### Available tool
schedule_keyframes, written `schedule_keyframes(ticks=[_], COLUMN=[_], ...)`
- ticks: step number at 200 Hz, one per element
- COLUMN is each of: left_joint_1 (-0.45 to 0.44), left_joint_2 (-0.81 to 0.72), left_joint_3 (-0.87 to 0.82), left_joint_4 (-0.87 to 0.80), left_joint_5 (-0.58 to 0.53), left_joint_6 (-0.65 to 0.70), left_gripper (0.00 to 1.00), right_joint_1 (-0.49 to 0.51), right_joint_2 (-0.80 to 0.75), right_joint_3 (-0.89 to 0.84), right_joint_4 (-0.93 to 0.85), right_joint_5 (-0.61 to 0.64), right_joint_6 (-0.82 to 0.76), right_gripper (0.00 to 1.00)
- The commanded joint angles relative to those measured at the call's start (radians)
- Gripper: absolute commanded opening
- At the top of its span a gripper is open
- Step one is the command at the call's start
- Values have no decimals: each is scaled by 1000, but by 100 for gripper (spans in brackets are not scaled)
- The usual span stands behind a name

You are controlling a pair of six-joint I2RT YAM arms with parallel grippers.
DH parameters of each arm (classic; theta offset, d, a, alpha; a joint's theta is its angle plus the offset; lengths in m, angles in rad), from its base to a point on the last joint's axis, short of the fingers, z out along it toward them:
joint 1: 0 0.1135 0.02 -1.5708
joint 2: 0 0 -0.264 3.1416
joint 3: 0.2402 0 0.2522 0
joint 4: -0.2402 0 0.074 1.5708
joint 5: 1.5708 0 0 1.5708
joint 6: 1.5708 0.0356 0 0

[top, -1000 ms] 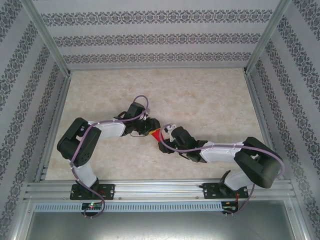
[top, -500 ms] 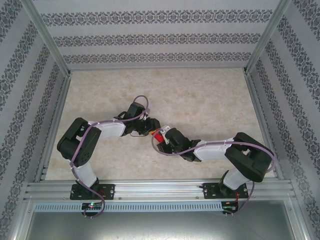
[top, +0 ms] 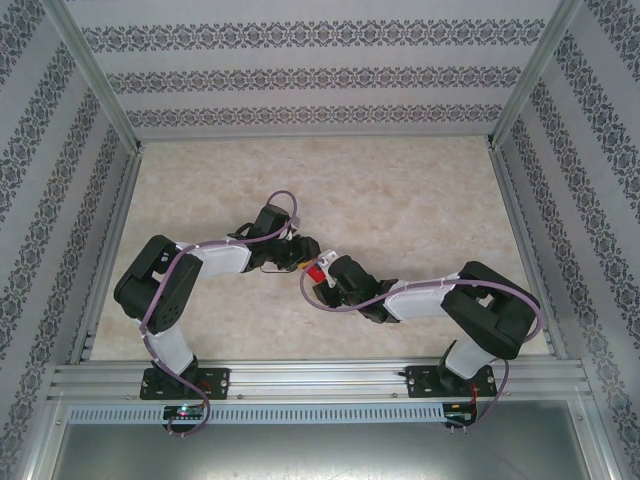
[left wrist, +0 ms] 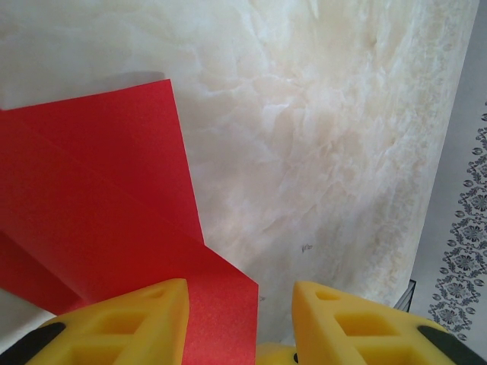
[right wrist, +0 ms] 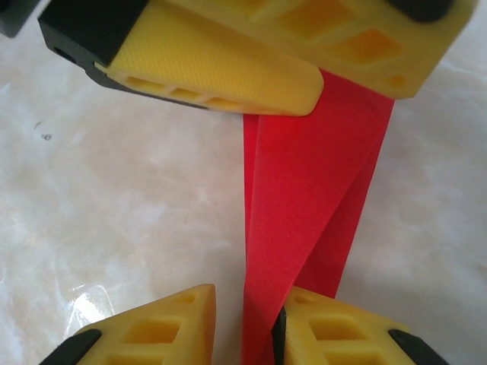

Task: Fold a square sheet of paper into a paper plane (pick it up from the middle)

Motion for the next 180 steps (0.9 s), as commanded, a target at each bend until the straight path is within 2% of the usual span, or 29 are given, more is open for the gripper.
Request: schedule_keyframes(ticks=[1, 20, 65, 107, 129, 180], left_joint_1=[-15, -14, -14, -14, -14, -13], left_joint_2=[-23, -28, -35, -41, -43, -79], left_joint_3=[25, 23, 20, 18, 19, 2], left_joint_4=[6, 7, 2, 1, 0, -6], left_joint_5=[6, 7, 4, 2, 2, -25], left_joint_6=[26, 26, 27, 27, 27, 31], left_gripper=[42, 42, 42, 42, 42, 43], right_joint_1=[5, 1, -7, -6, -5, -14], right_joint_2=[18, 23, 52, 55, 53, 30], right_joint_3=[-5, -8, -7, -5, -2, -1], right_joint_4=[61, 71, 72, 75, 65, 50], right_joint_5=[8, 3, -4, 2, 3, -11], right_joint_6=[18, 23, 36, 42, 41, 77], right_gripper=[26, 23, 26, 23, 14, 1])
